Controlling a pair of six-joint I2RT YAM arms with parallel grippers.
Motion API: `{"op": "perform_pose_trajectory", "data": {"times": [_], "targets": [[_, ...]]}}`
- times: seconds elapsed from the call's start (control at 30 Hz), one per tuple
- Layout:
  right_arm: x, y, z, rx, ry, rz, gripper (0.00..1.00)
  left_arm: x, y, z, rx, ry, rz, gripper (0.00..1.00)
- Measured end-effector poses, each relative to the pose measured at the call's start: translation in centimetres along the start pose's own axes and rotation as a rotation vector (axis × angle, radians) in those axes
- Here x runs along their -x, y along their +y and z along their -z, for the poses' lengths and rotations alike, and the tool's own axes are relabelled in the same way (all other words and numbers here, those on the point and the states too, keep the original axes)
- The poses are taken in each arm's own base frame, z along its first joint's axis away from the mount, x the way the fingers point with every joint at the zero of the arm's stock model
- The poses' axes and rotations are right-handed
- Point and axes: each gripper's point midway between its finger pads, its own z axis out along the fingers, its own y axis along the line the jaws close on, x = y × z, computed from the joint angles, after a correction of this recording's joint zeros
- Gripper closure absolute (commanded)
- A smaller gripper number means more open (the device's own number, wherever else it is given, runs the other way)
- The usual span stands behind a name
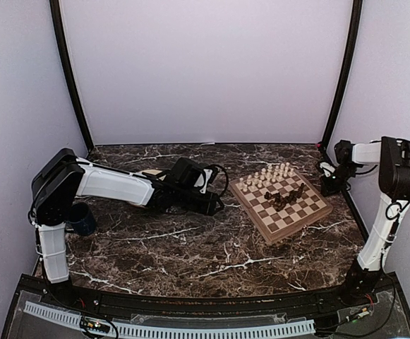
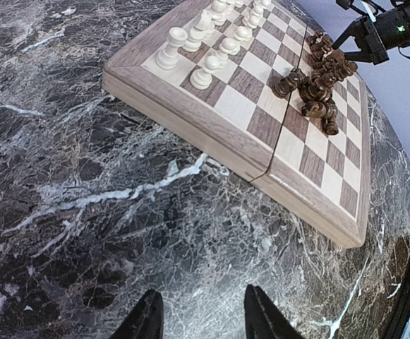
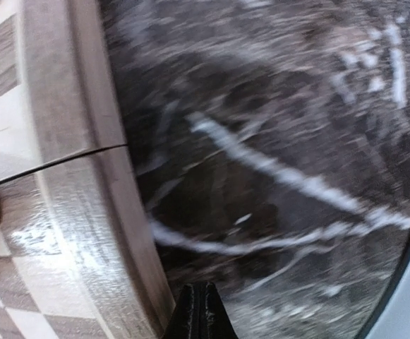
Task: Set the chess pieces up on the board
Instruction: Move the chessboard to the center of the board.
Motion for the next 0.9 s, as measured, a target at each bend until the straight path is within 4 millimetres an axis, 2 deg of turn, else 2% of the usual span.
{"op": "perform_pose_trajectory", "data": {"times": [0.13, 0.33, 0.53, 0.63, 0.7, 0.83, 0.9], "targets": [[-1.5, 3.0, 0.7, 0.071, 0.010, 0.017, 0.97, 0.0, 0.1, -0.1, -0.002, -0.009, 0.005, 0.58], [-2.6, 6.7, 1.1, 0.172, 0.029, 0.030, 0.97, -0.6, 1.7, -0.2, 0.017, -0.005, 0.044, 0.58], [-2.9, 9.3, 1.2, 0.268, 0.038, 0.042, 0.98, 0.0, 4.2, -0.5, 0.046, -0.021, 0.088, 0.58], [-3.0, 9.9, 1.5, 0.312, 0.038, 0.020, 0.99, -0.1, 5.8, -0.9, 0.067, -0.016, 0.112, 0.61], [-2.5, 9.8, 1.8, 0.332, 0.030, -0.005, 0.99, 0.1, 6.7, -1.3, 0.081, -0.017, 0.127, 0.68], [-0.5, 8.7, 2.2, 0.331, -0.010, -0.036, 1.00, 1.2, 7.5, -2.2, 0.090, -0.029, 0.144, 0.97], [0.9, 8.0, 2.0, 0.320, -0.032, -0.049, 1.00, 1.7, 7.6, -2.9, 0.087, -0.034, 0.149, 1.00]]}}
